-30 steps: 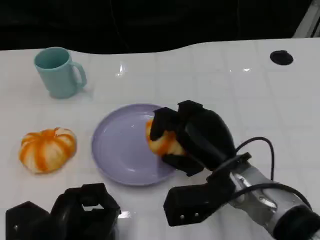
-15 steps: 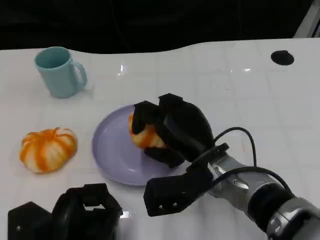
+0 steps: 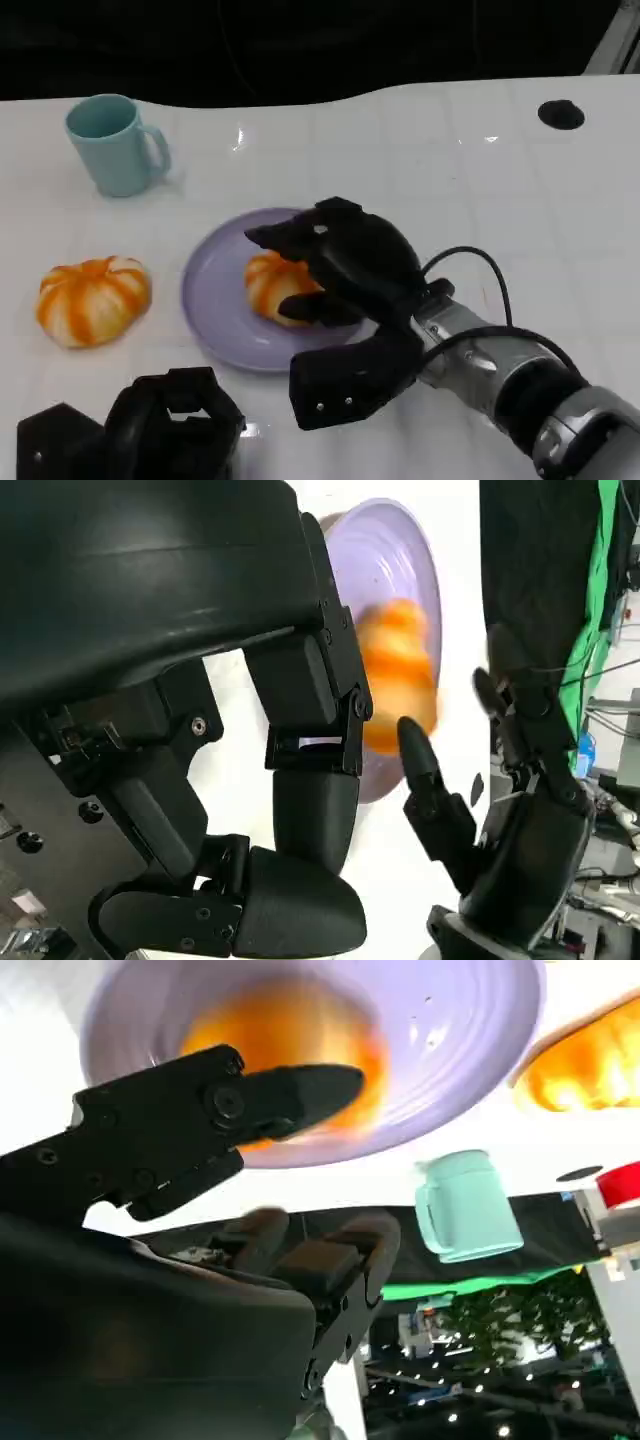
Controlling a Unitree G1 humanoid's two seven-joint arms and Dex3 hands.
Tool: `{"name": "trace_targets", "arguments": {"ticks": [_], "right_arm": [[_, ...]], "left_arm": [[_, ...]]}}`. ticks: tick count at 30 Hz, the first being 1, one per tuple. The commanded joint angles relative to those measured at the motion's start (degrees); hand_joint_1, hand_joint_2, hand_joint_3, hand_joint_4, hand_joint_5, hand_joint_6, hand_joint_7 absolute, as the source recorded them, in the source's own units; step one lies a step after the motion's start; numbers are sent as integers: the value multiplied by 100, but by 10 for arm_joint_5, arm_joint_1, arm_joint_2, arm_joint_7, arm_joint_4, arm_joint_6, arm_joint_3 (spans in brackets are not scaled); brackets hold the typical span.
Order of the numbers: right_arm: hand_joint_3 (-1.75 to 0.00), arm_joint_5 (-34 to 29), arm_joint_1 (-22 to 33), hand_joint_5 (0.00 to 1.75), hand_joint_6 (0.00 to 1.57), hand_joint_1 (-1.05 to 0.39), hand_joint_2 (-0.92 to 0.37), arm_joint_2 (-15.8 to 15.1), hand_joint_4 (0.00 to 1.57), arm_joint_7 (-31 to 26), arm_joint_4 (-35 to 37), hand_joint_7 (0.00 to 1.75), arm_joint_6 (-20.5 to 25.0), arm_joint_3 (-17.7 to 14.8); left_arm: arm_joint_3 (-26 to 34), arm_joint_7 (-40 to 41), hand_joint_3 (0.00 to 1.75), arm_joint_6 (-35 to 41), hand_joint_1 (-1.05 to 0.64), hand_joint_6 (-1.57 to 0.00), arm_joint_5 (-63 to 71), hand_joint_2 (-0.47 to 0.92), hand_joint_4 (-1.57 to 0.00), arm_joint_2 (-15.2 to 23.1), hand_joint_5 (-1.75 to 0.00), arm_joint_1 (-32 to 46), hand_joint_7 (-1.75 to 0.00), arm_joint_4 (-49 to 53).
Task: Grasp the bread from the table and place it into the plate.
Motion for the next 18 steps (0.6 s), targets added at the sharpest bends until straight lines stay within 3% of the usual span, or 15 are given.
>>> {"name": "trace_targets", "arguments": {"ticks": [1, 11, 14, 18], "right_arm": [[-35, 9, 7, 29, 29, -73, -92, -12, 9, 22, -25, 0, 6, -1], [-36, 37, 51, 33, 31, -72, -92, -54, 14, 46, -111, 1, -19, -19], [-34, 48, 73, 37, 35, -69, -92, -72, 19, 52, -144, 3, -34, -29], [-24, 70, 114, 55, 50, -58, -92, -106, 37, 49, -191, 8, -78, -51]], "left_arm": [[1, 3, 104, -5, -105, -143, 0, 40, -157, 5, -122, 4, -88, -1], [2, 2, 103, -4, -105, -142, -4, 41, -157, 2, -122, 3, -88, -1], [1, 3, 102, -3, -105, -142, -3, 41, -157, 1, -122, 3, -88, -3], [1, 7, 103, -3, -105, -142, 1, 40, -157, 0, -123, 3, -88, -4]]}}
